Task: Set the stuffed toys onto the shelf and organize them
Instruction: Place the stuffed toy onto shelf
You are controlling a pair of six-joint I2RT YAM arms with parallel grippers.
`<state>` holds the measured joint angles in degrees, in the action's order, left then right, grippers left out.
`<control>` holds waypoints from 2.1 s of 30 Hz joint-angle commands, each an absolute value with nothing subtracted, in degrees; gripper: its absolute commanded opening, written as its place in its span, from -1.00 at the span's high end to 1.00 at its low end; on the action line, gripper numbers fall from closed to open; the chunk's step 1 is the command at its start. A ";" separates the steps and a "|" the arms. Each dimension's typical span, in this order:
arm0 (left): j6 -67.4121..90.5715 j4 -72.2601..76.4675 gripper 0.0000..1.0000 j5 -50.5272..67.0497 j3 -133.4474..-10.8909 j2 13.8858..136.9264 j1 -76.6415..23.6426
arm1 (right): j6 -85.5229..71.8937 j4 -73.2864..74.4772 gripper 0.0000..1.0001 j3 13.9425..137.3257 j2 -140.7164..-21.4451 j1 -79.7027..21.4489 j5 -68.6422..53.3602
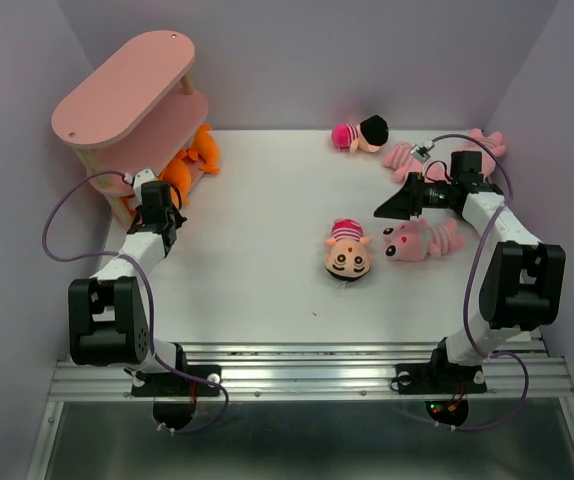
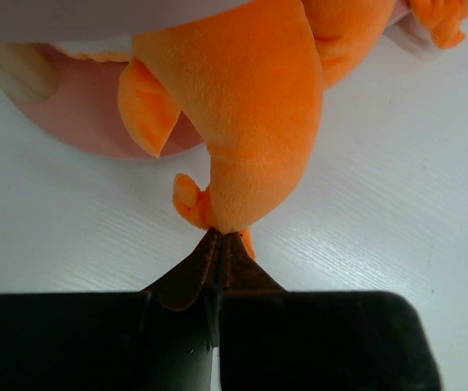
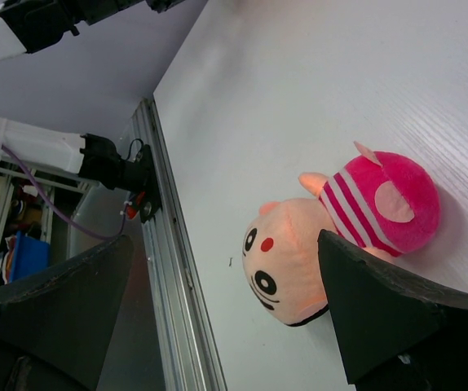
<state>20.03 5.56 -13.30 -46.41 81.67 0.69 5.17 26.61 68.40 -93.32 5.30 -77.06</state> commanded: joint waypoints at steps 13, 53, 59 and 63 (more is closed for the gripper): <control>20.13 6.15 0.98 -14.77 -50.10 86.04 3.87 | 6.33 26.63 -1.00 69.17 -91.41 5.80 -78.93; 14.16 5.89 -0.54 -4.17 -50.53 74.79 -9.13 | 8.17 28.21 -1.00 69.61 -92.02 5.80 -78.93; 10.11 3.96 -0.46 -14.92 -58.00 82.96 -10.90 | 8.26 28.13 -1.00 69.61 -92.02 5.80 -78.84; 6.95 2.21 -0.42 -21.34 -62.92 90.51 -11.86 | 8.35 28.13 -1.00 69.61 -92.20 5.80 -78.84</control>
<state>11.07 4.40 -12.71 -58.87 85.76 -11.03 7.31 28.18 68.40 -93.32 5.30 -77.36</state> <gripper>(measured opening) 0.712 0.998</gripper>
